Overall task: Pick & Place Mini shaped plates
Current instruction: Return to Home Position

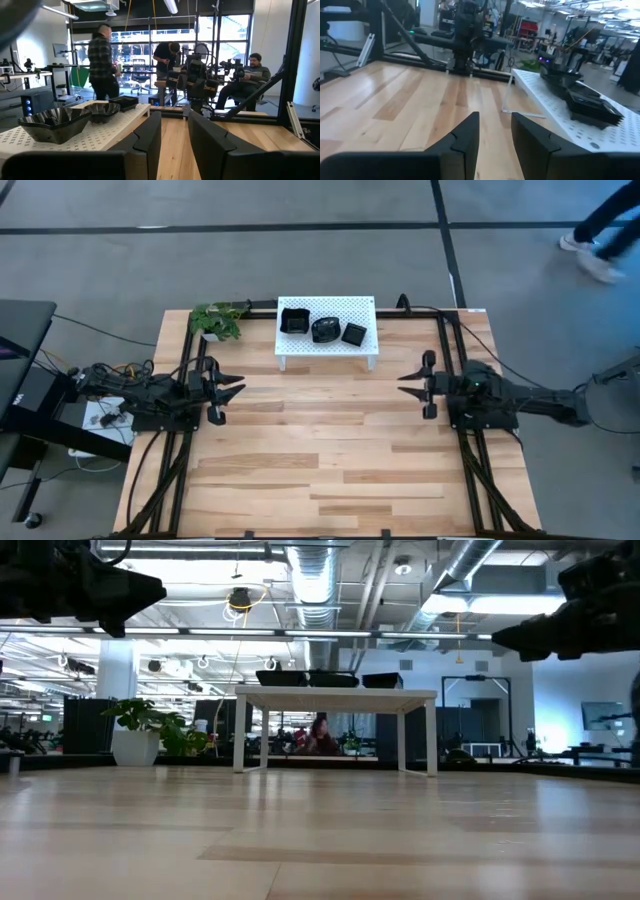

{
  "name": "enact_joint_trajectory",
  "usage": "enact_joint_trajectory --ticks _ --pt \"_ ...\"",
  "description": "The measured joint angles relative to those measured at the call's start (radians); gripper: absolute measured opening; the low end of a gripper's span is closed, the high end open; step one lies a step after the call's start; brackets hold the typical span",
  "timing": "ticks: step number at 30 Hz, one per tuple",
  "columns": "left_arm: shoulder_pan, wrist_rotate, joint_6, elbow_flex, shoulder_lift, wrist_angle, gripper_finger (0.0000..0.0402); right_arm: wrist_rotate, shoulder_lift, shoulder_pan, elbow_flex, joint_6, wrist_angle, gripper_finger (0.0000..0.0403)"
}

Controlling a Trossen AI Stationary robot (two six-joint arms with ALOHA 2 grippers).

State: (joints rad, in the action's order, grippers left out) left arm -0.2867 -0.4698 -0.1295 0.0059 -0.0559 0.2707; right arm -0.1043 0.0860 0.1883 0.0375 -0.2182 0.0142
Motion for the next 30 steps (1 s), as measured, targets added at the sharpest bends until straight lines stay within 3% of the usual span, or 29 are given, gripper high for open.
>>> enact_joint_trajectory --ticks 4,30 --pt "0.001 0.0 0.0 0.0 0.0 0.0 0.0099 0.006 -0.085 0.017 -0.014 0.005 -0.023 0.0108" --pt "0.0 0.0 0.0 0.0 -0.019 0.007 0.0099 0.001 -0.053 0.017 -0.014 0.01 -0.029 0.0108"
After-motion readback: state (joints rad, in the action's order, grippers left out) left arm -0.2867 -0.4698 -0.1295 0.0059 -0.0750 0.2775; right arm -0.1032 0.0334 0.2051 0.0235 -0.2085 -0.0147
